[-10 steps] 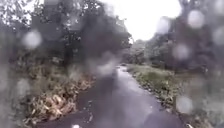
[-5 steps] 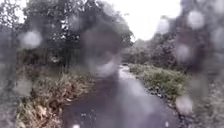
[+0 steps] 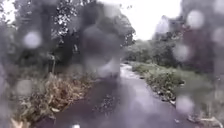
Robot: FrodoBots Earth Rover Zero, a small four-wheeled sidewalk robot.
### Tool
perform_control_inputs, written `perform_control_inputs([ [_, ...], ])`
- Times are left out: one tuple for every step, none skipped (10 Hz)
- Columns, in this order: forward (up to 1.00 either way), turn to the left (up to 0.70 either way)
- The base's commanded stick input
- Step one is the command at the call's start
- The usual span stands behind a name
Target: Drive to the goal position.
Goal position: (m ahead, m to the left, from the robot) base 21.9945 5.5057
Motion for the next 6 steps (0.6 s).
perform_control_inputs([
  [0.85, -0.34],
  [0.85, -0.34],
  [0.85, -0.34],
  [0.85, -0.34],
  [0.85, -0.07],
  [0.85, -0.03],
])
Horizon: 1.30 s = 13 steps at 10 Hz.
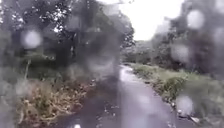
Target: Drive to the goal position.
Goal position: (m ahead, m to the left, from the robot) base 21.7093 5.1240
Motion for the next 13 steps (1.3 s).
perform_control_inputs([
  [0.85, 0.0],
  [0.85, 0.0],
  [0.85, 0.0],
  [0.85, 0.0],
  [0.85, 0.0],
  [0.85, 0.0],
  [0.85, 0.0],
  [0.85, 0.0],
  [0.85, 0.0],
  [0.85, 0.0],
  [0.85, 0.0],
  [0.85, 0.0],
  [0.85, 0.0],
])
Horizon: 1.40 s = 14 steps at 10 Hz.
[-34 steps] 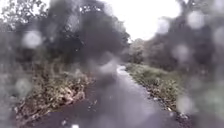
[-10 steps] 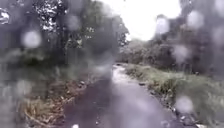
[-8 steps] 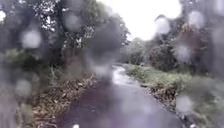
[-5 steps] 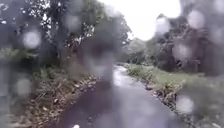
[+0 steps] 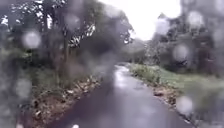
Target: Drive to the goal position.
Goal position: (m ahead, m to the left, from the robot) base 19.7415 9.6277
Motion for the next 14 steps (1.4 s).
perform_control_inputs([
  [0.85, 0.0],
  [0.85, -0.34],
  [0.85, -0.34],
  [0.85, -0.34],
  [0.85, -0.34],
  [0.85, -0.13],
  [0.85, -0.06],
  [0.85, 0.0],
  [0.85, 0.0],
  [0.85, 0.0],
  [0.85, 0.0],
  [0.85, 0.0],
  [0.85, 0.0],
  [0.85, 0.0],
])
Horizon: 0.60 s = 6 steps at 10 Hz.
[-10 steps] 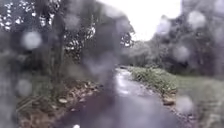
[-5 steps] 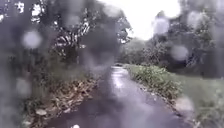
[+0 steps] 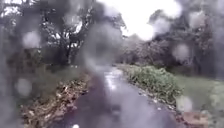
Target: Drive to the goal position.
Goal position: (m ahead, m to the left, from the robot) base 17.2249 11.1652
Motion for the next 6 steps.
perform_control_inputs([
  [0.85, 0.0],
  [0.85, 0.0],
  [0.85, 0.0],
  [0.85, 0.0],
  [0.85, 0.0],
  [0.85, 0.0],
])
